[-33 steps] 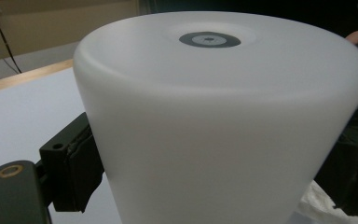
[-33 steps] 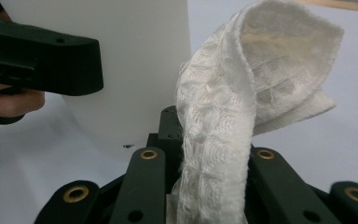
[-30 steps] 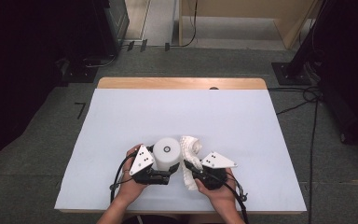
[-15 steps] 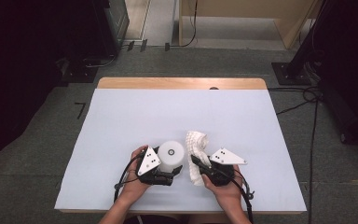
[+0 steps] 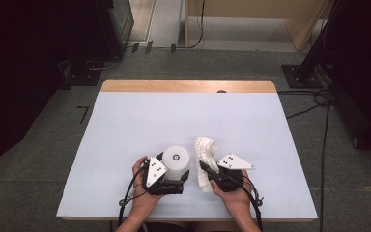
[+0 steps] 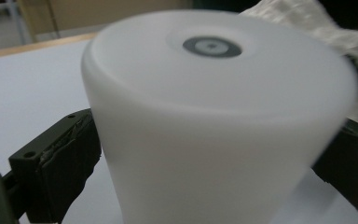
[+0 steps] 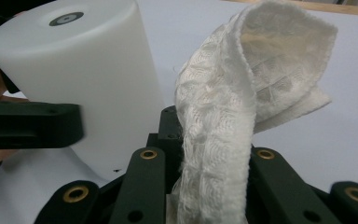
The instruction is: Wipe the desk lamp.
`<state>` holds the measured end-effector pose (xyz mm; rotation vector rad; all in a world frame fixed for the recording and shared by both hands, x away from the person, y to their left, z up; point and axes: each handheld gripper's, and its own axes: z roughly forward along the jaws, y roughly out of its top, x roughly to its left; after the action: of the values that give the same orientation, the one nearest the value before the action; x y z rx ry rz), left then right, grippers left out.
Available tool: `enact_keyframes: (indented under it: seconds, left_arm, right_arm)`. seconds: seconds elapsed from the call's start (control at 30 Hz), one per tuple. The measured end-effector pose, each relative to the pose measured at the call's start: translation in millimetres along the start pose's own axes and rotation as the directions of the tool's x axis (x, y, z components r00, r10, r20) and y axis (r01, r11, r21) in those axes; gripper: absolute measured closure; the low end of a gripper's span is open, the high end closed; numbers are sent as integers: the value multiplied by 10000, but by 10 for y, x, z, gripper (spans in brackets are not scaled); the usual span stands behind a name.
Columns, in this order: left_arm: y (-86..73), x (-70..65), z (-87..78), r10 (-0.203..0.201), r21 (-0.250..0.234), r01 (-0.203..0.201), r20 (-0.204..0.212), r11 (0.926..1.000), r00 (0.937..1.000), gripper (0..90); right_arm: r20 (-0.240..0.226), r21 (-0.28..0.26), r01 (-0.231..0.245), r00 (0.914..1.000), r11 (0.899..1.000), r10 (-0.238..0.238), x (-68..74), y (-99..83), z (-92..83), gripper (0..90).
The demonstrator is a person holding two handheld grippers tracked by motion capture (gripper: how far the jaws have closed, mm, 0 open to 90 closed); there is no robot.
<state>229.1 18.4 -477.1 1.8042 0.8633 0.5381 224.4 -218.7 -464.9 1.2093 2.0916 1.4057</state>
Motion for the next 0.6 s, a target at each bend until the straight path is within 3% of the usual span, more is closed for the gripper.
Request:
enact_keyframes:
  seconds: [0.07, 0.13, 0.3, 0.4, 0.43, 0.47, 0.5, 0.6]
  left_arm:
    - [-13, -14, 27, -95, 55, 97, -341, 9999, 9994, 9]
    - [-10, -27, 12, 46, -100, -49, -326, 9999, 9995, 84]
    - [22, 37, -18, 96, -55, -97, -172, 9999, 9998, 87]
    - [148, 171, -133, 413, -659, -373, 602, 9971, 9973, 88]
    - [148, 171, -133, 413, -659, -373, 602, 9971, 9973, 88]
    - [212, 223, -198, 512, -957, -408, 1095, 9946, 9927, 88]
    - [231, 241, -215, 508, -1046, -370, 1318, 9938, 9900, 88]
    - [232, 251, -216, 702, -916, -567, 1513, 9942, 9860, 89]
  right_arm:
    - [-18, 60, 24, 10000, 10000, -24, 22, -6, 4, 757]
    - [-44, 52, 69, 10000, 10000, -69, 32, -5, 6, 756]
    - [-115, 66, 36, 9999, 10000, -35, 45, -6, 13, 756]
    - [-242, 251, 171, 9996, 9995, -165, 94, -29, 54, 756]
    - [-242, 251, 171, 9996, 9995, -165, 94, -29, 54, 756]
    - [-330, 351, 270, 9991, 9990, -258, 147, -44, 87, 755]
    - [-352, 381, 311, 9989, 9988, -298, 165, -47, 96, 755]
    - [-418, 364, 542, 9977, 9979, -527, 249, -31, 104, 756]
